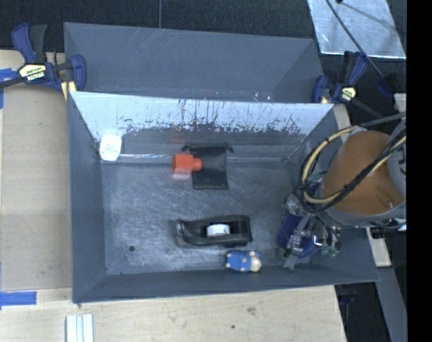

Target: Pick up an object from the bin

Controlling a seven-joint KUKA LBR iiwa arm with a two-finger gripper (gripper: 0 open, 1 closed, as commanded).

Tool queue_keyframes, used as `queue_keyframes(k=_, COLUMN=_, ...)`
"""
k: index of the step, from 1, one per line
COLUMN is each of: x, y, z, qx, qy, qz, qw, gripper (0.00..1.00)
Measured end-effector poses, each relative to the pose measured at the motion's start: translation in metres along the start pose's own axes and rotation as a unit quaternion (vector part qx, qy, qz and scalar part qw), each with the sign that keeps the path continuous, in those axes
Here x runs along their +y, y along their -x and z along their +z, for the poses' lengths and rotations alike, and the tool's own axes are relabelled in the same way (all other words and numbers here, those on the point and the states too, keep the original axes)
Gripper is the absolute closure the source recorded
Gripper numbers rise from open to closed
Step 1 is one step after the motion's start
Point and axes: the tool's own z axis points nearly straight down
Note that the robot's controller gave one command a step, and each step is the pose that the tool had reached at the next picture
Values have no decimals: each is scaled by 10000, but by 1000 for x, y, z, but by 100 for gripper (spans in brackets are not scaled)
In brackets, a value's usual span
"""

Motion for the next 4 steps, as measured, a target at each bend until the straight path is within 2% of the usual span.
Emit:
queue_keyframes(k=1, x=-39, y=24, z=1, qx=74, qy=60, qz=-57, qw=9999, gripper=0)
queue_keyframes(k=2, x=-37, y=22, z=-3, qx=55, qy=47, qz=99, qw=9999, gripper=0)
queue_keyframes(k=3, x=-42, y=20, z=-8, qx=35, qy=8, qz=-1880, qw=9822, gripper=0)
queue_keyframes(k=4, x=-45, y=22, z=1, qx=48, qy=13, qz=-1771, qw=9842, gripper=0)
